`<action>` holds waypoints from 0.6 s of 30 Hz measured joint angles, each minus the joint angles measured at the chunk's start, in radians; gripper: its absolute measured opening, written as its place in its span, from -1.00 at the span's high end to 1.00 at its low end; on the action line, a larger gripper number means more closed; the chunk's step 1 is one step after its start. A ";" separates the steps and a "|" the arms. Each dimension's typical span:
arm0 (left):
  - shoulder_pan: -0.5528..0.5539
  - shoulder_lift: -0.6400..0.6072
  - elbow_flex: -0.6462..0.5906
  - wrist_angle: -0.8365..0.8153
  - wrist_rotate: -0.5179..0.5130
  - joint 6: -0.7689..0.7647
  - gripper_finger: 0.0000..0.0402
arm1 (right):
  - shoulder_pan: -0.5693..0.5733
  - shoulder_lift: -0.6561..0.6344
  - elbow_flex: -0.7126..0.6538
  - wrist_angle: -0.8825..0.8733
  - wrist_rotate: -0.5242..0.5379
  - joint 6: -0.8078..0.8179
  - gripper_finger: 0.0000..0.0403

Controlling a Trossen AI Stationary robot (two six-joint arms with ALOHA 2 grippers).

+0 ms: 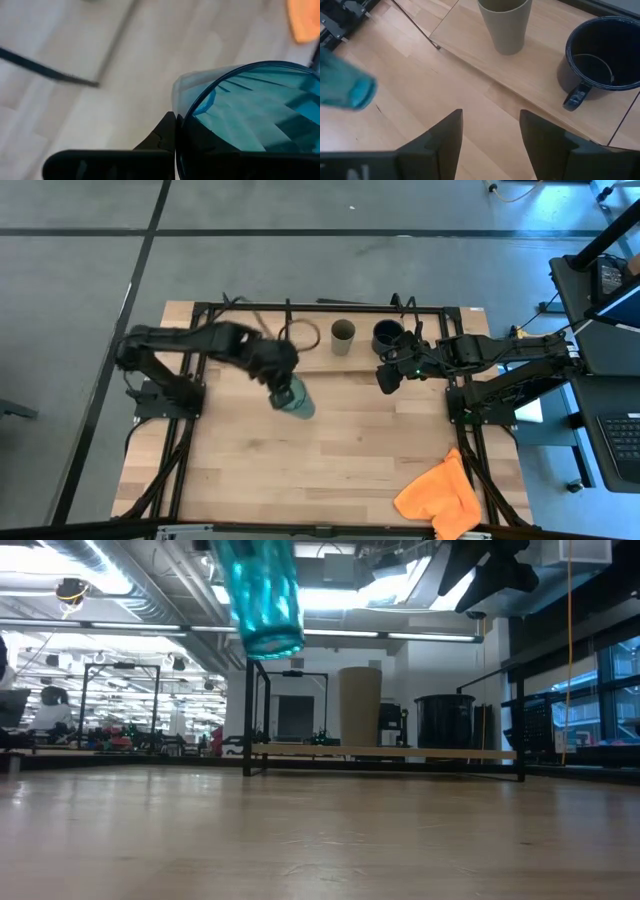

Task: Stack small to large cups/mugs on shelf
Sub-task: Put the blue glass on the shelf

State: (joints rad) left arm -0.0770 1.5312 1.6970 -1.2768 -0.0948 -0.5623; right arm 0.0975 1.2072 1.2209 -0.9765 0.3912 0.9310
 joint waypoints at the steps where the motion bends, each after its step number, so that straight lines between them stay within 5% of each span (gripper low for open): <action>1: 0.025 0.024 0.034 -0.017 0.000 0.027 1.00 | 0.000 0.000 0.000 -0.002 0.000 0.000 0.02; 9: 0.237 0.166 0.219 -0.089 0.016 0.230 1.00 | 0.000 0.000 0.000 -0.003 0.000 -0.001 0.02; 18: 0.433 0.247 0.233 -0.084 0.079 0.353 1.00 | 0.000 0.000 0.000 -0.005 0.008 -0.017 0.02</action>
State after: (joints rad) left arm 0.3561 1.7786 1.9297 -1.3611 -0.0157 -0.2096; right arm 0.0975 1.2072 1.2209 -0.9813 0.3988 0.9141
